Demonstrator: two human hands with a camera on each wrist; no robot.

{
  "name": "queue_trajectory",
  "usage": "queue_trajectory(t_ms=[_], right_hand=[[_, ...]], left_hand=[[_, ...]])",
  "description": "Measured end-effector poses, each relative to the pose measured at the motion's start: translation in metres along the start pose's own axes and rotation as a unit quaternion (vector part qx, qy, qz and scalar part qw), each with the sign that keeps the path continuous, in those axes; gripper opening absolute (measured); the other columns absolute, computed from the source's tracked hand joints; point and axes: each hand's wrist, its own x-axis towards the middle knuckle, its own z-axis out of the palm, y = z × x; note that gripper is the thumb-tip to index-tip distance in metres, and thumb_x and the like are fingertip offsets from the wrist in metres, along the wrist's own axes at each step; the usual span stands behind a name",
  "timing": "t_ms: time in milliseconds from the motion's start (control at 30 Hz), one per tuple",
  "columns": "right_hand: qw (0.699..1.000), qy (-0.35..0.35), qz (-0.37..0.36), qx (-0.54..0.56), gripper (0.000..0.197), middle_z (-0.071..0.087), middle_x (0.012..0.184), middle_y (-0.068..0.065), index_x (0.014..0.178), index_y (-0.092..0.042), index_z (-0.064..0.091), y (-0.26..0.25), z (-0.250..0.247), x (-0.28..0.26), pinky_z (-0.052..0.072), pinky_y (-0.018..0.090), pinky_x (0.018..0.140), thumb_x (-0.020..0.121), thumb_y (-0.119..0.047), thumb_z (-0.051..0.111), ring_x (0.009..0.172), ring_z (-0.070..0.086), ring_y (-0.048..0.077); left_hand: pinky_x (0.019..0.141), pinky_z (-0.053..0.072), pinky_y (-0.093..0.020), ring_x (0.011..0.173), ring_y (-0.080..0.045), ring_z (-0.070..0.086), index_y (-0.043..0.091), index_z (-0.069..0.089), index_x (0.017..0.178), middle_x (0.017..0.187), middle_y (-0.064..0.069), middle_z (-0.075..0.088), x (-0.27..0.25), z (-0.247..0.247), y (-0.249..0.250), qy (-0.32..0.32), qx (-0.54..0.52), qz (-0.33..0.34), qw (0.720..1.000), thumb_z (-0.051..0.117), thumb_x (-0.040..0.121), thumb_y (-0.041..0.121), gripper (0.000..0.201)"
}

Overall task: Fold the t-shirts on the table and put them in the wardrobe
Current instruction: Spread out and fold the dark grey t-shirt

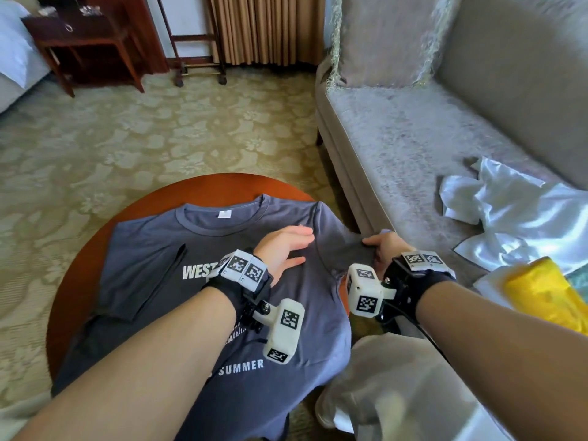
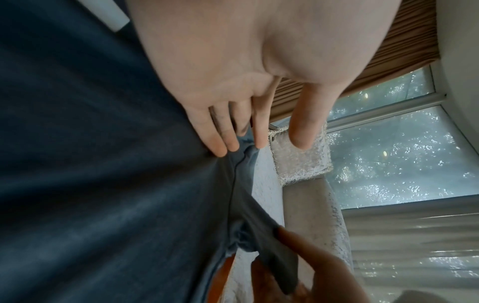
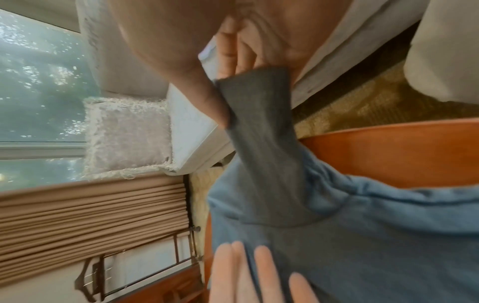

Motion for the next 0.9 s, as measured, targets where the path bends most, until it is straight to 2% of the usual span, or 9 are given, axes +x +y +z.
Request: queue_trajectory(t_ms=[67,133,233,367,500,633,767,833,900], right_hand=[[0.999,0.029,-0.023,0.029,0.013,0.060,0.063,0.010,0.046,-0.018,0.064,-0.007,-0.002,0.004,0.048,0.038,0.068,0.038,-0.015,0.074,0.058,0.058,0.025],[0.997,0.028,-0.049,0.058,0.023,0.065,0.064,0.011,0.048,-0.018,0.067,-0.012,0.002,0.013,0.051,0.036,0.067,0.027,-0.018,0.076,0.059,0.063,0.026],[0.987,0.057,-0.136,0.058,0.016,0.070,0.066,0.007,0.062,-0.020,0.072,-0.034,0.030,-0.039,0.058,0.039,0.071,0.046,-0.018,0.072,0.065,0.069,0.026],[0.965,0.062,-0.254,-0.023,0.031,0.061,0.067,-0.006,0.080,-0.022,0.066,-0.045,0.064,-0.087,0.049,0.016,0.057,0.065,0.005,0.067,0.058,0.061,0.007],[0.913,-0.005,-0.306,-0.269,0.035,0.065,0.093,-0.013,0.097,-0.035,0.063,-0.033,0.096,-0.108,0.046,0.018,0.073,0.068,-0.017,0.074,0.083,0.063,0.009],[0.861,-0.103,-0.302,-0.395,0.052,0.056,0.095,-0.007,0.122,-0.026,0.060,-0.019,0.122,-0.119,0.043,0.020,0.079,0.074,-0.022,0.077,0.096,0.060,0.013],[0.898,-0.040,-0.243,-0.364,0.031,0.065,0.105,-0.001,0.108,-0.019,0.067,-0.024,0.129,-0.106,0.051,0.026,0.075,0.077,-0.021,0.068,0.092,0.063,0.018],[0.891,0.019,-0.226,-0.393,0.040,0.065,0.111,0.006,0.118,-0.015,0.064,-0.032,0.128,-0.095,0.044,0.021,0.065,0.079,-0.023,0.061,0.090,0.061,0.024],[0.896,0.064,-0.200,-0.390,0.050,0.063,0.117,0.011,0.129,-0.013,0.056,-0.043,0.126,-0.086,0.044,0.024,0.072,0.080,-0.023,0.056,0.100,0.062,0.030]], left_hand=[[0.083,0.051,-0.028,0.108,-0.014,0.054,0.013,0.066,0.115,0.113,0.005,0.062,-0.002,0.000,0.002,-0.001,-0.010,-0.001,1.000,0.055,0.095,0.006,0.024],[0.088,0.049,-0.032,0.114,-0.014,0.052,0.013,0.064,0.123,0.112,0.009,0.061,-0.003,-0.001,0.004,-0.003,-0.026,-0.008,1.000,0.056,0.096,0.013,0.028],[0.100,0.044,-0.040,0.125,-0.016,0.048,0.015,0.061,0.128,0.118,0.011,0.061,-0.006,-0.005,0.007,-0.009,-0.064,-0.017,0.998,0.054,0.098,0.021,0.032],[0.105,0.039,-0.043,0.127,-0.016,0.050,0.014,0.057,0.132,0.133,0.004,0.059,-0.012,-0.016,0.015,-0.002,-0.113,-0.016,0.994,0.054,0.096,0.033,0.041],[0.107,0.038,-0.043,0.124,-0.021,0.054,0.012,0.058,0.129,0.136,-0.006,0.058,-0.021,-0.033,0.026,0.012,-0.171,-0.021,0.985,0.049,0.097,0.041,0.045],[0.111,0.036,-0.044,0.128,-0.023,0.048,0.011,0.052,0.136,0.133,-0.007,0.054,-0.025,-0.061,0.030,0.103,-0.156,-0.021,0.982,0.054,0.095,0.043,0.052],[0.094,0.048,-0.042,0.082,-0.019,0.055,0.019,0.061,0.078,0.083,0.000,0.056,-0.029,-0.099,0.034,0.255,-0.015,0.031,0.966,0.068,0.089,0.034,0.020],[0.093,0.052,-0.049,0.074,-0.018,0.058,0.019,0.061,0.073,0.077,-0.001,0.060,-0.035,-0.122,0.040,0.297,0.036,0.061,0.952,0.073,0.083,0.030,0.019],[0.093,0.053,-0.047,0.086,-0.026,0.065,0.018,0.066,0.080,0.091,-0.005,0.069,-0.040,-0.148,0.046,0.346,0.082,0.073,0.932,0.076,0.075,0.028,0.015]])
